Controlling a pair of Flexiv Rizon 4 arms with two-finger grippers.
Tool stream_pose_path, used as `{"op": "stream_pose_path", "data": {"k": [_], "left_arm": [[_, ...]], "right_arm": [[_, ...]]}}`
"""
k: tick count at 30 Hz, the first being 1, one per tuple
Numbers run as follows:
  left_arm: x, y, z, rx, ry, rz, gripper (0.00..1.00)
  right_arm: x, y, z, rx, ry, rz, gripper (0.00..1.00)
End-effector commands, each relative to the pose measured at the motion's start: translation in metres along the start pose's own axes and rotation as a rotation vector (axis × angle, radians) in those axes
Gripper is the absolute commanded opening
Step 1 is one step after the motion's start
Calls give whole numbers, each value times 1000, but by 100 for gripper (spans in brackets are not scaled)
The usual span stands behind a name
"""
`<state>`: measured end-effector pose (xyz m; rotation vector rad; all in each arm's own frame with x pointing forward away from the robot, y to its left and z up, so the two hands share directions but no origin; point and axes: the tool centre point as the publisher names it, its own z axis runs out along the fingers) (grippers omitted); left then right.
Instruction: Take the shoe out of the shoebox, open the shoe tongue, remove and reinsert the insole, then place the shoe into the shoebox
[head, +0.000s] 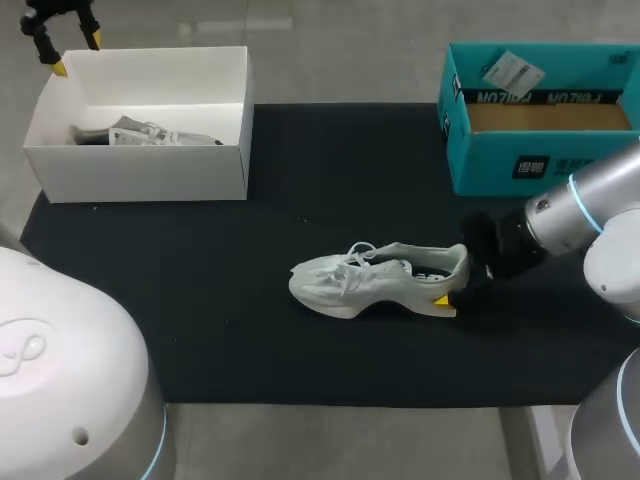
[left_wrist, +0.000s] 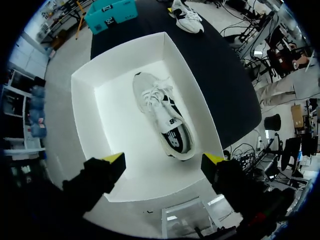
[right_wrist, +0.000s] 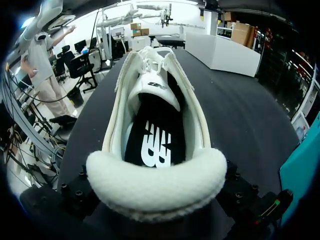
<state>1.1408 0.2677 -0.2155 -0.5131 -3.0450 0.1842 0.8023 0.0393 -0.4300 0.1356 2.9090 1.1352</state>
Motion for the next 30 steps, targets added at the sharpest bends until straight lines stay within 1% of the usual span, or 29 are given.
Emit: {"op": "stream_pose_path", "data": {"k": [1,2,3,4,6,7,8,10,11,30], "left_arm": [[21,-16,-17,-125,71,-420,100],[26,-20,-20,-103,45,-476,100],[29,-23,-23,-118,65,-561,100],[33,-28,-25,-142,36,-630,100],[38,-40,-29,-142,25,-709,100],[41,-49,-31,-162,9,-712,100],[43,-56,-32,-149,12,-734,100],[47,-73,-31,-175,8,-747,100],[48,-84,-31,-187,8,-701,100],[48,-84,-31,-187,8,-701,100]], "right_arm": [[-2,-1,5,3,-2,0,0],[-2,-1,5,3,-2,0,0],[-2,-1,5,3,-2,0,0],[-2,-1,5,3,-2,0,0],[-2,-1,5,3,-2,0,0],[-2,-1,5,3,-2,0,0],[-2,-1,5,3,-2,0,0],[-2,-1,5,3,-2,0,0],[-2,-1,5,3,-2,0,0],[-2,-1,5,3,-2,0,0]]}}
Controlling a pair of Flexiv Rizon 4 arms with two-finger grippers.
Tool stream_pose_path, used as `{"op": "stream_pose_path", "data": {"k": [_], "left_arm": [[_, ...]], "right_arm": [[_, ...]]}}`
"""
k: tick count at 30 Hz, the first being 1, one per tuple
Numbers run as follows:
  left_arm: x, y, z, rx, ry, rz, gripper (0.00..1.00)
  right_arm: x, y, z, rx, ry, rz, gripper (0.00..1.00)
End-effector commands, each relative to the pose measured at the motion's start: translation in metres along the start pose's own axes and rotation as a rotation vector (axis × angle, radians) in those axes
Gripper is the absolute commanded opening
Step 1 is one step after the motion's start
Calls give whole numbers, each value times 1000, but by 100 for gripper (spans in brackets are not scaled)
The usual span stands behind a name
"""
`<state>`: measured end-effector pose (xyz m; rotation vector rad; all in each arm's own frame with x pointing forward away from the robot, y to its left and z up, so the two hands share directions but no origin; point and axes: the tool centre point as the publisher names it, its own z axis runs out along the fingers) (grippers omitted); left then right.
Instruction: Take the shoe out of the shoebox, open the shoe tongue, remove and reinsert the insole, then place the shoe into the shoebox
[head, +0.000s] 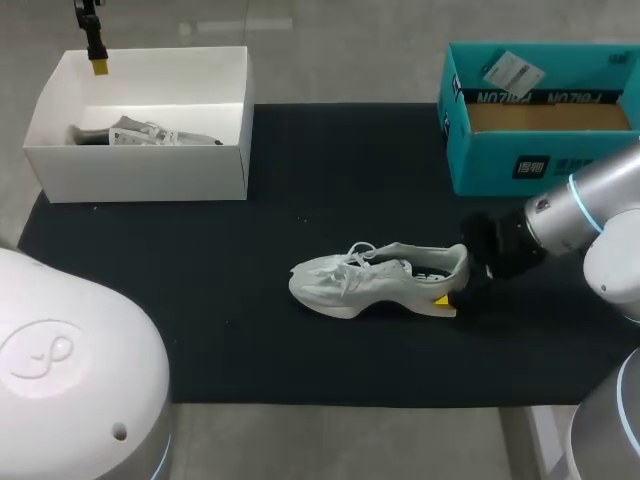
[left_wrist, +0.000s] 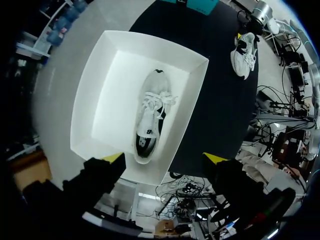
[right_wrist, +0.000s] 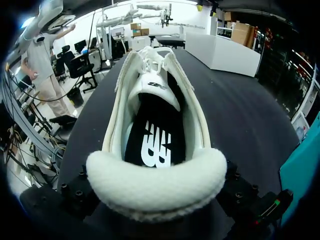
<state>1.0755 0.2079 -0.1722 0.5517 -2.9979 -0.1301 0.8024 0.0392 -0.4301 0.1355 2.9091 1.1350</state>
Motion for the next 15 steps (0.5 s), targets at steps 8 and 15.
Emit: {"op": "stream_pose_path", "data": {"k": [8,15], "left_arm": [[5,2,1,3,-27,1,100],[23,-6,-3,129,-43,-159,100]], "right_arm": [[-2,-1,5,3,-2,0,0],[-2,-1,5,3,-2,0,0]]}}
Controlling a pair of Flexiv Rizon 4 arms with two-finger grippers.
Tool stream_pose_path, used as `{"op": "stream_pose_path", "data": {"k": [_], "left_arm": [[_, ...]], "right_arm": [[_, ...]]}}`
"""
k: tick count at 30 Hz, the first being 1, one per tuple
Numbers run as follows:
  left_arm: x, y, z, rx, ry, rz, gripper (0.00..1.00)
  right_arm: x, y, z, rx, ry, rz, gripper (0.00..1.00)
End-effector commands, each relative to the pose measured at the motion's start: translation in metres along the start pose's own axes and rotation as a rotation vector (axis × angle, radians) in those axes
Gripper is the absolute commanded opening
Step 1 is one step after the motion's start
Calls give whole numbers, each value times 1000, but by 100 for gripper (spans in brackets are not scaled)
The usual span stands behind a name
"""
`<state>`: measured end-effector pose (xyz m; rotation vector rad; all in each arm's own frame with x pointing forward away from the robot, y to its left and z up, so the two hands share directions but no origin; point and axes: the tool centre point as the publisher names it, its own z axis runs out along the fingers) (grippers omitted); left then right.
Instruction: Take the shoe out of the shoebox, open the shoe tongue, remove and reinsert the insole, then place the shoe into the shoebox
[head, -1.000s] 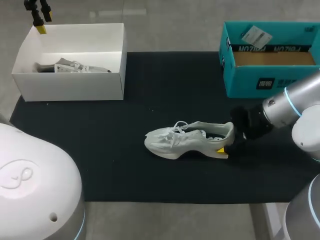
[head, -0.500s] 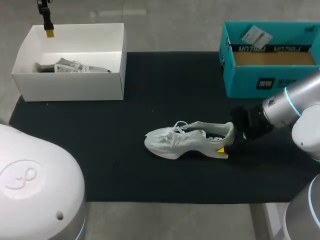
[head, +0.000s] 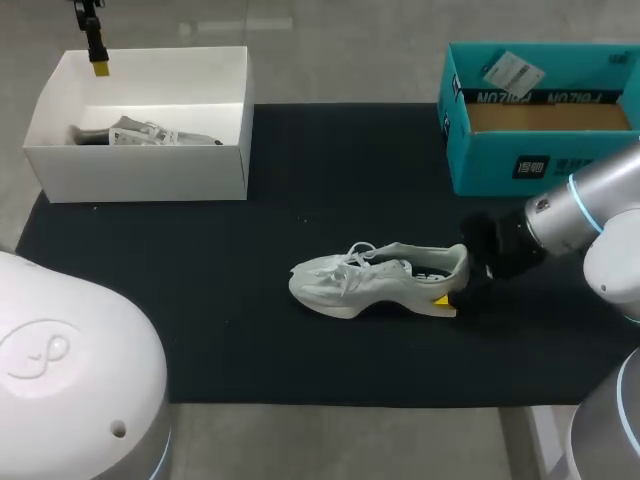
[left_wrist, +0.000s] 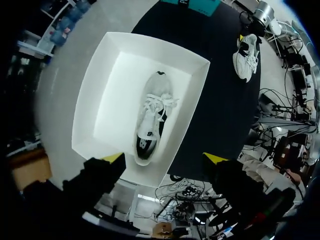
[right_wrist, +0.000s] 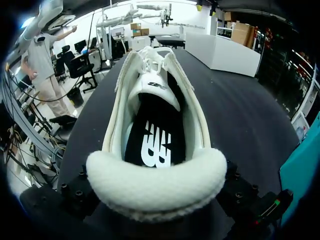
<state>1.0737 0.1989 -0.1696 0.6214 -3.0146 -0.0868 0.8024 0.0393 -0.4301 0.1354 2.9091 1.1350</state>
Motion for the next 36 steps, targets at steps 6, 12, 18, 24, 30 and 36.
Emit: {"op": "stream_pose_path", "data": {"k": [6,12,18,24,30,36], "left_arm": [[59,-9,-7,213,-51,-386,100],[106,-17,-19,230,-1,-603,100],[140,-22,-19,186,10,-794,100],[174,-39,-6,163,-20,-885,100],[209,-65,6,145,-23,-878,100],[232,-84,15,156,-14,-899,100]], "right_arm": [[-2,-1,5,3,-2,0,0],[-2,-1,5,3,-2,0,0],[-2,-1,5,3,-2,0,0],[-2,-1,5,3,-2,0,0],[-2,-1,5,3,-2,0,0],[-2,-1,5,3,-2,0,0]]}}
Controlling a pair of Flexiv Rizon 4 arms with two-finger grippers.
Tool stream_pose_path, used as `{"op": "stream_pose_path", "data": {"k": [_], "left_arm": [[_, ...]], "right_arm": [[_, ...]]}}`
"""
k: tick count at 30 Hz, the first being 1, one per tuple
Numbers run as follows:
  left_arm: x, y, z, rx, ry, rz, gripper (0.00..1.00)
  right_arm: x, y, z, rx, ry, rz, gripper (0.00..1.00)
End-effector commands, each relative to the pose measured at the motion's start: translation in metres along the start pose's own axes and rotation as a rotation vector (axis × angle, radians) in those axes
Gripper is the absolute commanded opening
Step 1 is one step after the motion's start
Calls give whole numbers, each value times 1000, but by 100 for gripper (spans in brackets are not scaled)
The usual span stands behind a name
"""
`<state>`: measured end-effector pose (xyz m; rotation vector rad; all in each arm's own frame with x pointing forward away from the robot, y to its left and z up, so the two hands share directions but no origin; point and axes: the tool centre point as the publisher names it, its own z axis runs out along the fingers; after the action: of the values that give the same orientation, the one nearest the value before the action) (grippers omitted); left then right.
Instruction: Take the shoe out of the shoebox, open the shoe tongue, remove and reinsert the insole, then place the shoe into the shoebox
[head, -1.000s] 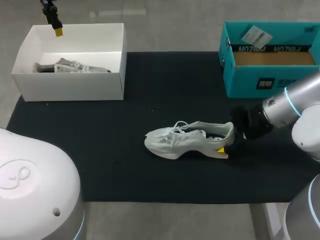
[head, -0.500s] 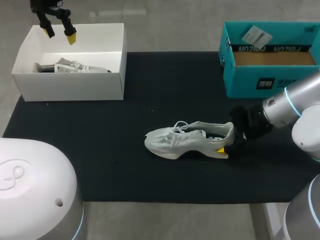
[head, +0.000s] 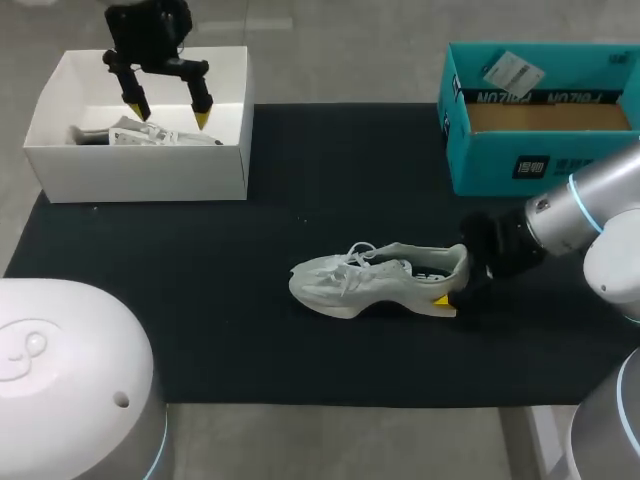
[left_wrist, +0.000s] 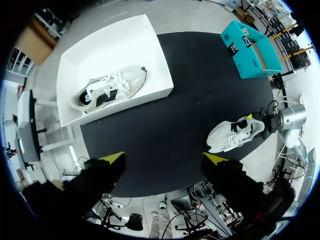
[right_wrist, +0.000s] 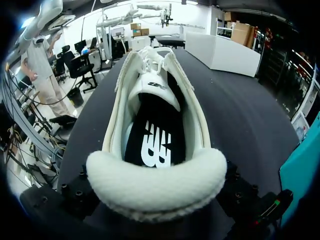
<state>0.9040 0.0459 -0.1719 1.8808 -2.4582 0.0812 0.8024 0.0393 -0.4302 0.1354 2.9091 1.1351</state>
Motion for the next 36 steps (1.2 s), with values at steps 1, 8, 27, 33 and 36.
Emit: {"op": "stream_pose_path", "data": {"k": [1,8,27,33,36], "left_arm": [[24,9,10,47,-46,4,100],[78,23,30,73,-18,25,100],[177,45,86,51,-57,148,100],[177,45,86,51,-57,148,100],[177,45,86,51,-57,148,100]], "right_arm": [[-2,-1,4,3,-2,0,0],[-2,-1,4,3,-2,0,0],[-2,-1,4,3,-2,0,0],[-2,-1,4,3,-2,0,0],[-2,-1,4,3,-2,0,0]]}}
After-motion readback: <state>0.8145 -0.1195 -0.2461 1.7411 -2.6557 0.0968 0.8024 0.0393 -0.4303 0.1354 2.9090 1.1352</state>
